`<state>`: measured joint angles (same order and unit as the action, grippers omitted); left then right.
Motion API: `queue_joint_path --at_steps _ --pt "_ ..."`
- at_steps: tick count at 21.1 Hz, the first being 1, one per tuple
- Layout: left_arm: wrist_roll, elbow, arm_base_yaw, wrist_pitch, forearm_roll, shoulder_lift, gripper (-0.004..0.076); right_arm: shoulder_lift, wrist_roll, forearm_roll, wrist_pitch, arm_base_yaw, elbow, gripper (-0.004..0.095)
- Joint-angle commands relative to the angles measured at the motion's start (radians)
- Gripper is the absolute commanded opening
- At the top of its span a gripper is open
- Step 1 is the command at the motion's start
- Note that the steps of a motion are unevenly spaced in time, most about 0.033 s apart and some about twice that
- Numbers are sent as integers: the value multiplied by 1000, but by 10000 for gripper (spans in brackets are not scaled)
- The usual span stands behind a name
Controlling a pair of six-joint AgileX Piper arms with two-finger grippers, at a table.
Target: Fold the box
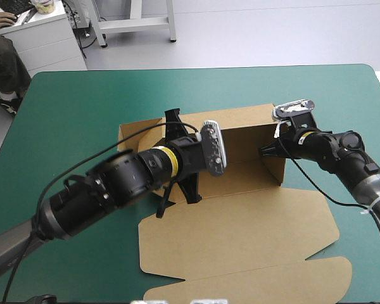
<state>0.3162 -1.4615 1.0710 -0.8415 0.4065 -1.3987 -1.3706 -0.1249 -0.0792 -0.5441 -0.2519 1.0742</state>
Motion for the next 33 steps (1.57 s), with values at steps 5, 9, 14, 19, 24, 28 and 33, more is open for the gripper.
queue_joint_path --at_steps 5,9,14,19,24,28,33 --pt "245 -205 -346 -206 -595 31 18 30 -2 0 56 5 29 -1" --pt "245 -242 -614 -255 -752 46 14 30 -2 -2 46 5 29 -1" --pt "205 -242 -933 -288 -833 74 14 30 -2 0 33 5 29 -1" --pt "166 -156 -1182 -313 -833 149 -1 30 -2 0 13 5 29 -20" --pt "166 162 -1241 -153 -813 362 -10 30 -2 0 17 5 29 -20" --pt "166 402 -1241 37 -807 506 -10 30 -6 3 17 5 29 -20" --pt "166 646 -1241 134 -796 641 -10 39 -6 3 13 5 29 -20"
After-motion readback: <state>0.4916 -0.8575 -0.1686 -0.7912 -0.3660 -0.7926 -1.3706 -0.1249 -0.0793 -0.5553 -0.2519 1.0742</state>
